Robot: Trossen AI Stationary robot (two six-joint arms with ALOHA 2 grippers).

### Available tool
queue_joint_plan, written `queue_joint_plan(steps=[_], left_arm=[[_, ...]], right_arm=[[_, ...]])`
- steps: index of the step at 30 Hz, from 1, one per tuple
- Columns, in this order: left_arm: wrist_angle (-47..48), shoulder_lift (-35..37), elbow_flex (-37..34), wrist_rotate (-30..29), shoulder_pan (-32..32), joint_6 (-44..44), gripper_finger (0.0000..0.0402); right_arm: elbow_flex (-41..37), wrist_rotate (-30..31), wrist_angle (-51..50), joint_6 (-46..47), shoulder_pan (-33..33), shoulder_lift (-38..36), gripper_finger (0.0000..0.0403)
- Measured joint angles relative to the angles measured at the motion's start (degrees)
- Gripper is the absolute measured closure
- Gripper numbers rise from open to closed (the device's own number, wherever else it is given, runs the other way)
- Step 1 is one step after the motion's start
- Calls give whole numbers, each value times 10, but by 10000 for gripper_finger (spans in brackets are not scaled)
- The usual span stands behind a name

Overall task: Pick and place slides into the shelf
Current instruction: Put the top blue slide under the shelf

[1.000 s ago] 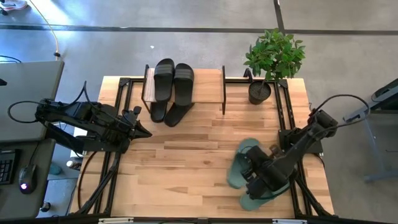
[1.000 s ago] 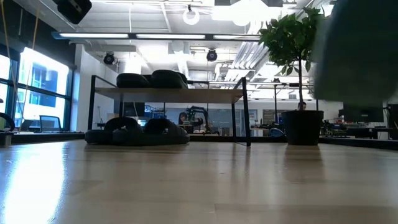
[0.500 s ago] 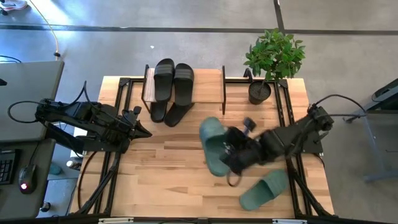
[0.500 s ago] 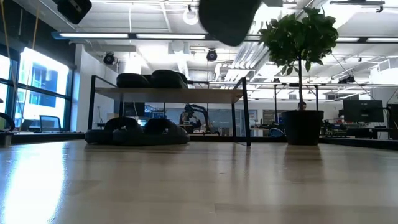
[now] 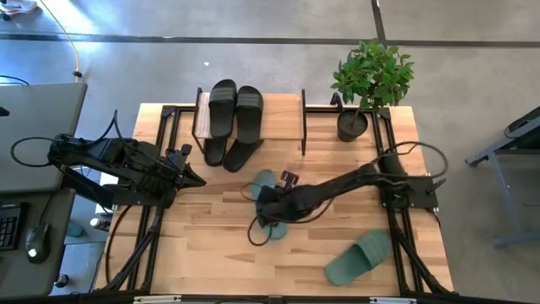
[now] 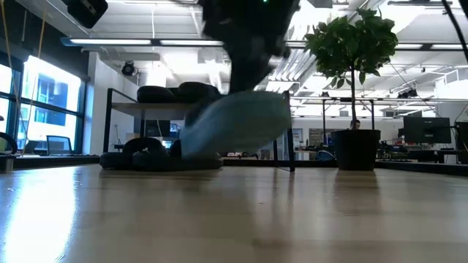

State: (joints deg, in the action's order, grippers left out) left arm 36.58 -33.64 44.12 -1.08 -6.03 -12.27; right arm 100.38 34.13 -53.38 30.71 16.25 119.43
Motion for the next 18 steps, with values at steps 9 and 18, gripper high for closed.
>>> queue_joint_plan(steps=[9,18], left_arm=[[0,0,0,0,0,0,389],[0,0,0,0,0,0,389]], right_arm=[[74,29,-28,39,-49,98,403],[88,54,-82,71,-93,114,403]])
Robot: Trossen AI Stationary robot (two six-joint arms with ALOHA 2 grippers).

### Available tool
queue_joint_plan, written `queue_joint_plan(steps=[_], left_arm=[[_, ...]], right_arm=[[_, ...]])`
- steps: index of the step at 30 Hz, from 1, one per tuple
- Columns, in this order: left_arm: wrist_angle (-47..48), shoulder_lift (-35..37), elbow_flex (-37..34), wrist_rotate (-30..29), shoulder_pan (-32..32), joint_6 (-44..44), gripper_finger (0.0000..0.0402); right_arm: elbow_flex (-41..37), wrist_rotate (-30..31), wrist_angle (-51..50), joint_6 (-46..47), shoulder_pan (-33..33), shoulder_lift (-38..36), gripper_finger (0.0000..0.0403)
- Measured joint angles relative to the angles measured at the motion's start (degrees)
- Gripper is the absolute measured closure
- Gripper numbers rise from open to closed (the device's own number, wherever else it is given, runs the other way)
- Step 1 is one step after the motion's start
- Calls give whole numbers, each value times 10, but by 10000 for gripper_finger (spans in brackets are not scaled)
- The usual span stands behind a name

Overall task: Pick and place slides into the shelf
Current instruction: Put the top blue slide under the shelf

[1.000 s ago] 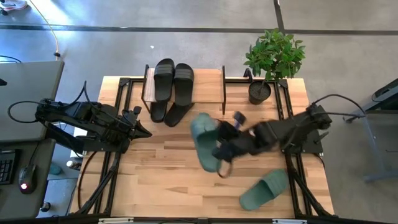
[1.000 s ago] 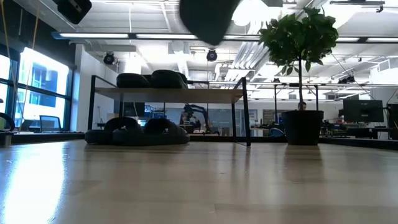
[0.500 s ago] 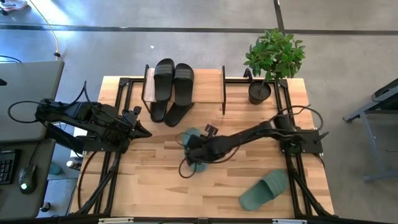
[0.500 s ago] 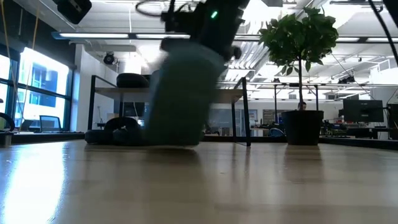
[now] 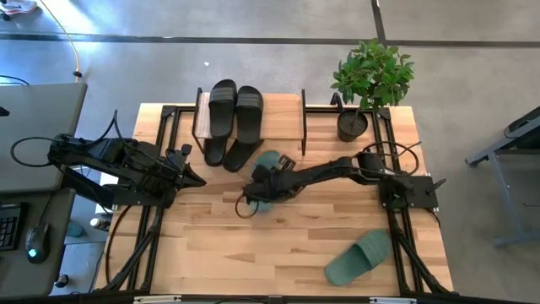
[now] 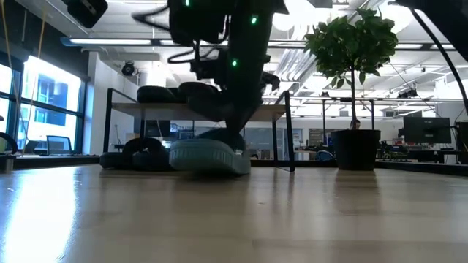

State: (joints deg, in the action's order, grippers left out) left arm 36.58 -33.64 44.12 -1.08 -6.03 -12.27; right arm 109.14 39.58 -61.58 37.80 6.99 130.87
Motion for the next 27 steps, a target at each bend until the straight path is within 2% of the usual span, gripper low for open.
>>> queue_joint_plan(steps=[12,17,23,27], left_arm=[[0,0,0,0,0,0,389],[0,0,0,0,0,0,389],[0,0,0,0,0,0,389],[0,0,0,0,0,0,389]], right_arm=[[-1,14,5,8,-67,1,403],[-1,13,36,7,-86,1,403],[-2,2,116,-67,-97,1,403],[-2,-2,126,-76,-99,1,403]])
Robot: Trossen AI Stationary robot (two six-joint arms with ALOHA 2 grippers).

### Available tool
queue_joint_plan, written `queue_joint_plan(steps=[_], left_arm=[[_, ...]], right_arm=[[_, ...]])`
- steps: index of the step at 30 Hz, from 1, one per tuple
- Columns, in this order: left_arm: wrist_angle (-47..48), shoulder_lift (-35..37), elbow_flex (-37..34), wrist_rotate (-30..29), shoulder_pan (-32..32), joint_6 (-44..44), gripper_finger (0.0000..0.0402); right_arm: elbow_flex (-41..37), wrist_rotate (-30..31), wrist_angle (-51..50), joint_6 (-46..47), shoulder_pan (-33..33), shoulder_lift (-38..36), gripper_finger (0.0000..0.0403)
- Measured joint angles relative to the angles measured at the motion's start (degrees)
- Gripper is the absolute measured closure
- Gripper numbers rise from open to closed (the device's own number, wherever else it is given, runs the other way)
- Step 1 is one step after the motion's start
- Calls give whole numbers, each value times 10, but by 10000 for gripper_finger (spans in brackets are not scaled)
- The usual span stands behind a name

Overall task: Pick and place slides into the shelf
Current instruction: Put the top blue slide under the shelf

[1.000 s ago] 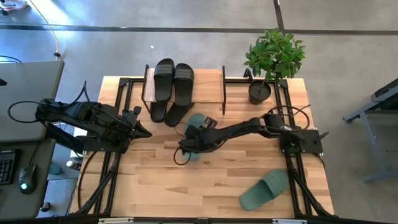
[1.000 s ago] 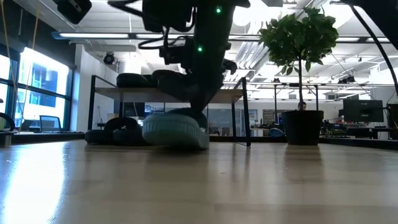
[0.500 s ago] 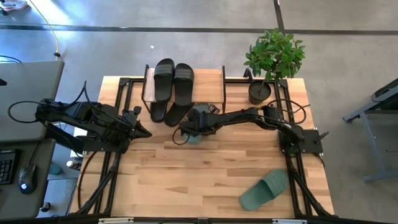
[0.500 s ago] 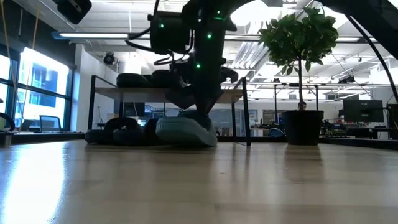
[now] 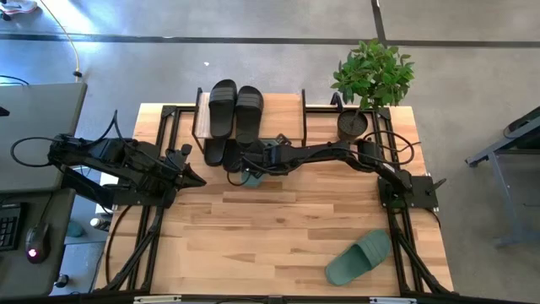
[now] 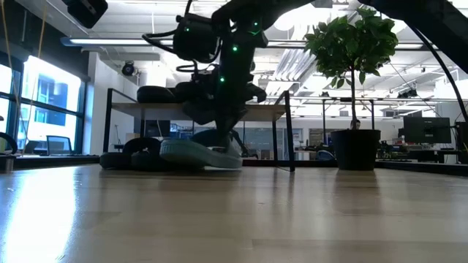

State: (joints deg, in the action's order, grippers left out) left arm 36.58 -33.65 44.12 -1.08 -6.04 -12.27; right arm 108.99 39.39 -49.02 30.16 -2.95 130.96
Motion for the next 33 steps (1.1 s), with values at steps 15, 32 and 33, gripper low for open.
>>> queue_joint_plan(steps=[15,32,33], left_arm=[[0,0,0,0,0,0,389],[0,0,0,0,0,0,389],[0,0,0,0,0,0,389]], right_arm=[[0,10,-35,-51,-13,3,403],[0,-5,-16,-71,-4,14,364],[0,-5,-15,-71,-4,14,356]])
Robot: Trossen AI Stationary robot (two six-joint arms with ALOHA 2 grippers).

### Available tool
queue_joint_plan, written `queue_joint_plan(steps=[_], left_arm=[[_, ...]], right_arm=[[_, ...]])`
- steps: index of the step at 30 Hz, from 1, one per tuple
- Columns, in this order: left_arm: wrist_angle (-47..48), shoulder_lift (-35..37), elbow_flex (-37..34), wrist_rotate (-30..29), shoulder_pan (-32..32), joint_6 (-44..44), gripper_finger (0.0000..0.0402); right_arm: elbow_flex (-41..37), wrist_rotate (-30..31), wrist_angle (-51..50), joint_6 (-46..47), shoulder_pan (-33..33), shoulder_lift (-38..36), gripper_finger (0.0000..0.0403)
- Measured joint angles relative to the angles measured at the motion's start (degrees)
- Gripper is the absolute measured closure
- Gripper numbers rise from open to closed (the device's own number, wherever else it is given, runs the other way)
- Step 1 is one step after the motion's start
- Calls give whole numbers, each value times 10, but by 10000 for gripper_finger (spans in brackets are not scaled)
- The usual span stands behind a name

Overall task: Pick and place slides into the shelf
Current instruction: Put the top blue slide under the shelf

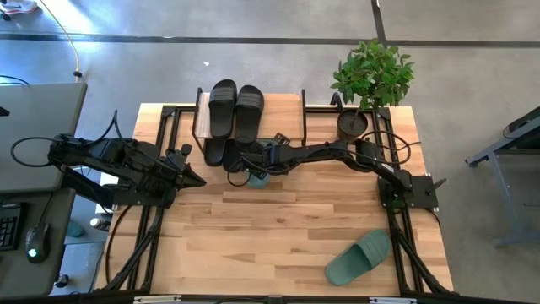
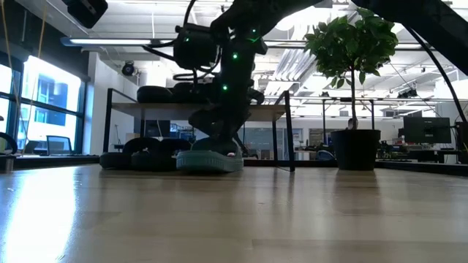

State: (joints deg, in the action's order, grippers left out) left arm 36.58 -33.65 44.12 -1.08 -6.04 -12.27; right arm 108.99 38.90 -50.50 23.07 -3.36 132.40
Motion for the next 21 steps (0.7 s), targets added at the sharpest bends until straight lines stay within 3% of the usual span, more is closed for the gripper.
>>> queue_joint_plan(steps=[8,21], left_arm=[[0,0,0,0,0,0,389],[0,0,0,0,0,0,389]], right_arm=[[0,-6,1,5,2,0,318],[0,-18,6,20,13,0,316]])
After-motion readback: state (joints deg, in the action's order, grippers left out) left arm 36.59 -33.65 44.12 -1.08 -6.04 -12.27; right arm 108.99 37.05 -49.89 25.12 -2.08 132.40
